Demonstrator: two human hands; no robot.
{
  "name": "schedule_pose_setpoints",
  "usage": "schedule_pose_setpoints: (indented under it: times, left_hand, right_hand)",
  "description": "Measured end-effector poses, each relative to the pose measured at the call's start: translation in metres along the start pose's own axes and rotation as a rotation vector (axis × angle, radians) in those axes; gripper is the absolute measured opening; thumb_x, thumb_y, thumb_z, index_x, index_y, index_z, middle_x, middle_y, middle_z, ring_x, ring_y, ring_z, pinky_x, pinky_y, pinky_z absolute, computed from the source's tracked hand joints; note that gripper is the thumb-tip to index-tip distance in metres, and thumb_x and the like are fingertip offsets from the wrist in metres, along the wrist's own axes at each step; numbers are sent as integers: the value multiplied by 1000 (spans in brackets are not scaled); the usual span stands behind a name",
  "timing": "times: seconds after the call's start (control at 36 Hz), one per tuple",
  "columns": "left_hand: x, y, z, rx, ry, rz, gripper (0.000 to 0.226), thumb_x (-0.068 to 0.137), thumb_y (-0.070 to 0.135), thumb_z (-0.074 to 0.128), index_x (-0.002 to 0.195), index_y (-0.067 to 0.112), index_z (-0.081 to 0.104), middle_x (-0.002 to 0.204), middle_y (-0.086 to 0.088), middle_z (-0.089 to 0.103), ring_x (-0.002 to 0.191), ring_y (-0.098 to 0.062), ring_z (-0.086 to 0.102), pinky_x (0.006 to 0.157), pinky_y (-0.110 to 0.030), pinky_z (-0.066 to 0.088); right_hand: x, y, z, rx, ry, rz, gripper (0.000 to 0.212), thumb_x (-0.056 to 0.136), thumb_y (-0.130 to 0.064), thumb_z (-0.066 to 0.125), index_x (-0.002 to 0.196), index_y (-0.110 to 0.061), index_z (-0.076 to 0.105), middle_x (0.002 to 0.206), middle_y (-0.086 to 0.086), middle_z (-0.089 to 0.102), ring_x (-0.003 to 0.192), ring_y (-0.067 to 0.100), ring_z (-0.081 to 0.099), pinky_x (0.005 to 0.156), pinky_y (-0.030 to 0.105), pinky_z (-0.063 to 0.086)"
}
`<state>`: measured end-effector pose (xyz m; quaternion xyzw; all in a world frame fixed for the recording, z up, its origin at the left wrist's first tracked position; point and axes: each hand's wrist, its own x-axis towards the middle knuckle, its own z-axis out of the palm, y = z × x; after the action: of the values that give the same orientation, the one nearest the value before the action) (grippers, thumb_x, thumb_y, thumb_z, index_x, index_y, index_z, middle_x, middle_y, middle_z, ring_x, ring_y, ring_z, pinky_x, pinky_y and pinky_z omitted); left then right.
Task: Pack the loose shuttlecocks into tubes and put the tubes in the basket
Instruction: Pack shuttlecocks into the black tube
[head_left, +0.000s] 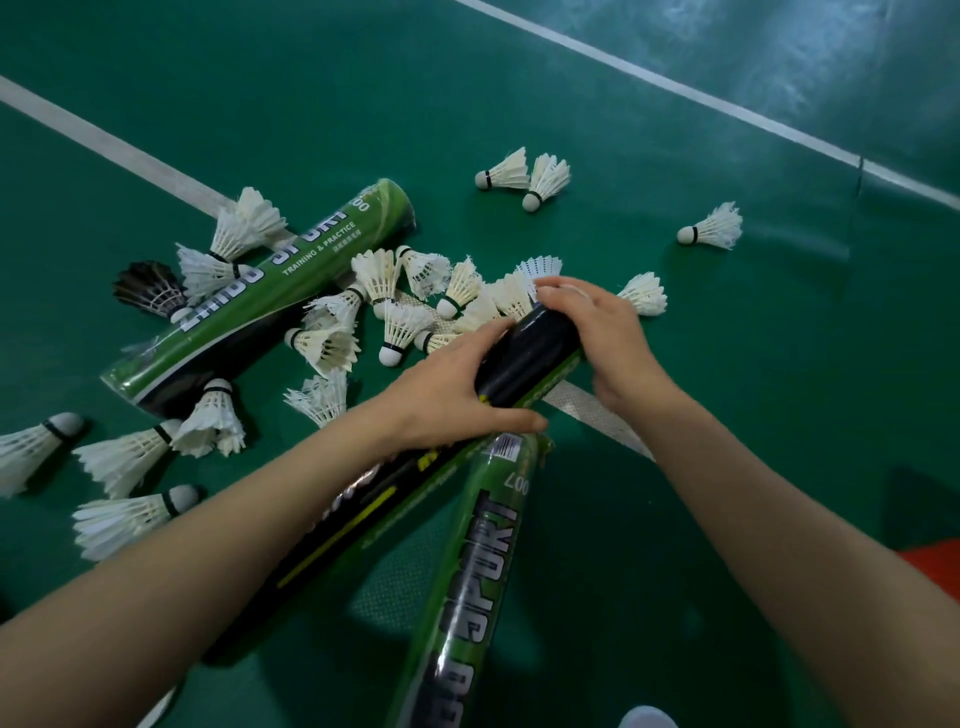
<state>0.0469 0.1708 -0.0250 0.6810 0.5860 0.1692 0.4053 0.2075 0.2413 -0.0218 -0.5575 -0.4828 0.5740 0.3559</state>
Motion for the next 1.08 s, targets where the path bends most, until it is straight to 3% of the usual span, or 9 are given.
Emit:
schedule_pose_setpoints:
  times: [0.08,0.22,0.36,0.44,0.5,0.58,0.69,0.94,1.08]
  left_hand:
    - [-5,-9,-13,86,-142,-31,111,59,73,72,147,42,12,148,6,38,127,-13,43,110,-39,35]
    - [-17,-29,-43,402,-340,-264,112,60,57,81,147,38,12,134,3,52,107,-17,53,101,-37,42]
    - [-17,-27,-32,466,-277,-236,95,63,64,75,141,33,30,118,6,60,96,-16,57,89,-36,49]
    - [-11,-18,-22,322,-243,-266,95,68,64,71,145,29,29,127,4,57,104,-16,57,94,-35,49]
    - [-6,-13,-23,287,-249,-278,96,69,62,72,147,28,26,133,2,53,109,-18,56,95,-34,48]
    - [0,-8,-32,160,-290,-277,88,72,49,75,145,31,30,126,4,55,93,-13,61,80,-27,52]
    - [2,-5,-38,-162,-279,-303,77,74,40,77,140,33,38,119,6,57,83,-13,69,66,-24,58]
    - [-26,-32,-77,-931,18,-258,58,78,51,56,128,22,53,130,-1,59,110,-22,63,87,-41,51]
    - [-52,-37,-77,-802,223,-177,51,76,54,56,118,26,59,119,5,63,103,-11,62,79,-26,49]
  right_hand:
    - [19,3,-26,32,121,132,11,78,-27,67,81,-17,69,85,3,65,72,16,58,69,29,46]
    - [30,21,-71,141,220,365,21,81,-29,70,96,-16,64,73,0,64,57,13,60,48,20,48]
    - [37,42,-69,260,343,326,18,87,-27,67,101,-17,63,97,6,65,84,21,60,75,38,52]
    - [38,54,-59,-119,386,176,50,82,-33,65,128,-21,51,133,7,53,117,23,51,101,45,44]
    - [28,48,-50,-494,272,20,61,84,-23,62,141,-23,40,151,5,32,140,26,27,116,49,23]
    - [6,35,-39,-744,-196,-278,66,84,-7,58,142,-32,38,157,-7,16,146,14,1,118,45,4]
    - [-11,36,-18,-1212,-507,-403,87,80,-33,69,149,-36,15,158,-10,9,146,11,-9,117,55,-8]
    - [-4,32,10,-1193,-288,-652,79,68,-24,78,137,-24,40,139,-3,43,136,20,31,118,48,7]
    - [11,24,20,-1137,-155,-674,79,58,-22,84,128,-23,47,124,1,55,118,26,48,103,53,34]
